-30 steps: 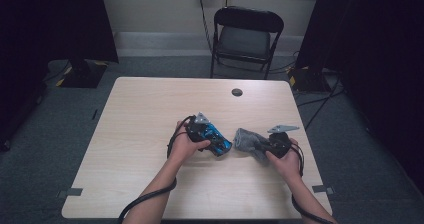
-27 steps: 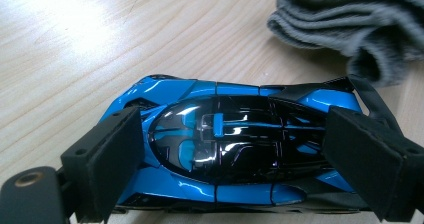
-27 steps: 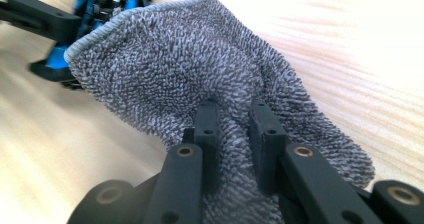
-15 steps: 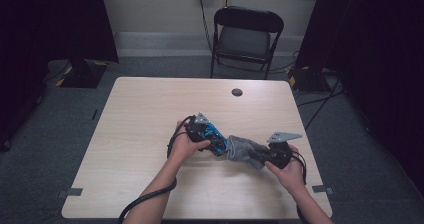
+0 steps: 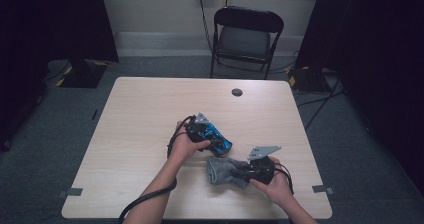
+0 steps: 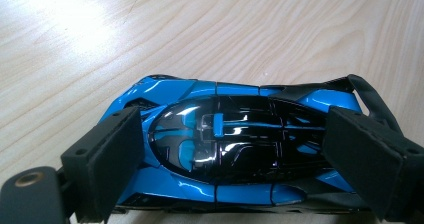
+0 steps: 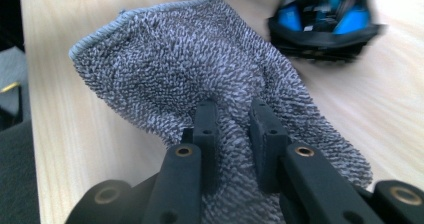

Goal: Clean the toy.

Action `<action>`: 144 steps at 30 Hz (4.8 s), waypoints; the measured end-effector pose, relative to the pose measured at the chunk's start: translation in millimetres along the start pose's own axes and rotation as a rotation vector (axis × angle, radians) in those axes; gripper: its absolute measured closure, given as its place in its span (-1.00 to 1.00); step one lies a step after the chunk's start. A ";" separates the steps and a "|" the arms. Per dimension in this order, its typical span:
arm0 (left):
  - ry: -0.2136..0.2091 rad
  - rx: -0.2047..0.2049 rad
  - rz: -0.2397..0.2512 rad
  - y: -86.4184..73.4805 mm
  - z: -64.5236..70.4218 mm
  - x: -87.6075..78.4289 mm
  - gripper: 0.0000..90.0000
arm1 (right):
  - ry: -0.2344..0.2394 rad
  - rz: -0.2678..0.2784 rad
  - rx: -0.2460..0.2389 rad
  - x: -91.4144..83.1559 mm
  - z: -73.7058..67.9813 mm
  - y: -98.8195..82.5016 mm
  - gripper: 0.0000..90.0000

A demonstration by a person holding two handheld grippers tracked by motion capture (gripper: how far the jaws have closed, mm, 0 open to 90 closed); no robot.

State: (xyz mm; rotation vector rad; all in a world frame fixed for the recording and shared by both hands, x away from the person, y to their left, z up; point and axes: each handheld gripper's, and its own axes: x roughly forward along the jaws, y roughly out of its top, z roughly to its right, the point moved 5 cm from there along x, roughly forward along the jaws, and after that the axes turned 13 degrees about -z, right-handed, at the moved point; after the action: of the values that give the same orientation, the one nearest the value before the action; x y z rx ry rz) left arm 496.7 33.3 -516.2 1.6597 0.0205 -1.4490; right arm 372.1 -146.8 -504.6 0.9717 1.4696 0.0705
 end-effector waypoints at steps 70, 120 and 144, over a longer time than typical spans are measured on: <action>0.001 0.001 0.000 0.3 -0.4 0.1 -0.78 | -0.145 -0.012 0.162 -9.5 78.2 -14.7 0.68; 0.002 0.005 -0.012 1.1 -0.5 -0.2 -0.78 | -0.130 0.136 0.171 -46.3 55.4 -5.3 0.69; 0.005 0.008 -0.014 1.0 -0.7 -0.4 -0.78 | 0.027 -0.006 0.002 8.4 -3.2 6.4 0.69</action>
State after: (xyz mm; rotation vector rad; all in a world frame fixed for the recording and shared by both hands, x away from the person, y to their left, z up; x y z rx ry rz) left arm 497.7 33.3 -515.3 1.6726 0.0291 -1.4576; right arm 374.0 -136.2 -507.0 0.9711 1.4979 0.0778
